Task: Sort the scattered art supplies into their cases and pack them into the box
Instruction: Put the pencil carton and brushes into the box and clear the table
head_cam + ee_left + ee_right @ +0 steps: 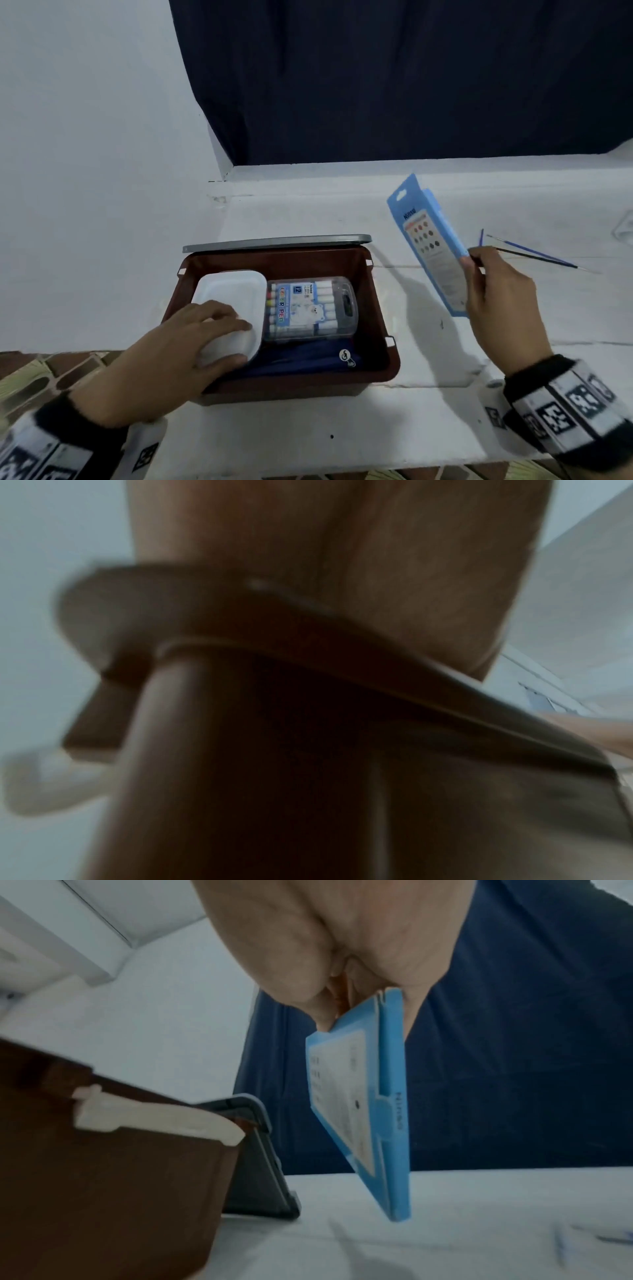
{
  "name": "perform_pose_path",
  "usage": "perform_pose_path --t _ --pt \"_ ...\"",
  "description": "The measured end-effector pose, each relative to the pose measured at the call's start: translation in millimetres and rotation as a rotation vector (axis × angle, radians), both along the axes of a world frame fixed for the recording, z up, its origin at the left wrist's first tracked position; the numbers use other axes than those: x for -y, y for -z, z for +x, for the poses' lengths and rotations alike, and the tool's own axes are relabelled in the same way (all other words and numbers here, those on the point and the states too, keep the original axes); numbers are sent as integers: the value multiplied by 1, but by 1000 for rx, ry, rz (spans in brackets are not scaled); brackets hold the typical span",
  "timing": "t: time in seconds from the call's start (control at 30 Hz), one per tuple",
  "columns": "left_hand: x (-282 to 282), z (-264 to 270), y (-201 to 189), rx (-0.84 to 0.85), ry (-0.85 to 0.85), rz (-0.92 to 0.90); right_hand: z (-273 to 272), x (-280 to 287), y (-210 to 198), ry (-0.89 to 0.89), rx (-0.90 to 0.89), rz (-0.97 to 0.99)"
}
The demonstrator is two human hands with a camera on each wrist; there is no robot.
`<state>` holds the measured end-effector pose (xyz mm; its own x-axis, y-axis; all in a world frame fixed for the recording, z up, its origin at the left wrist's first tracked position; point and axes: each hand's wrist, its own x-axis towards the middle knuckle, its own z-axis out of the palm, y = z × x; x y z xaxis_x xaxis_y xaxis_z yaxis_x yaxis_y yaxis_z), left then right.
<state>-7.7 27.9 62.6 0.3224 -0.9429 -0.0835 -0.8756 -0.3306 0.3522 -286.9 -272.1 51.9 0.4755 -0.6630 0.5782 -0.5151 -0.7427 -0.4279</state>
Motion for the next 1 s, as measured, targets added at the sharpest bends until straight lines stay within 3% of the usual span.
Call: perform_pose_path --t 0.27,0.47,0.53,0.67,0.73,0.83,0.93,1.0 --pt "12 4 6 13 -67 -8 -4 -11 40 67 -395 92" --pt "16 3 4 67 -59 20 18 -27 10 101 -736 233" --pt "15 3 3 100 -47 27 26 -33 -3 63 -696 226" --pt "8 1 1 79 -14 39 48 -57 -35 -302 -269 97" --pt "5 -2 -5 41 2 7 61 -71 -48 -542 -247 54" --pt "4 -5 -17 46 7 -159 81 -75 -41 -769 -515 74" --pt "10 -1 -25 109 -22 -309 99 -69 -31 -856 -891 95" --pt "14 3 -25 103 -51 -362 107 -69 -29 -911 -988 29"
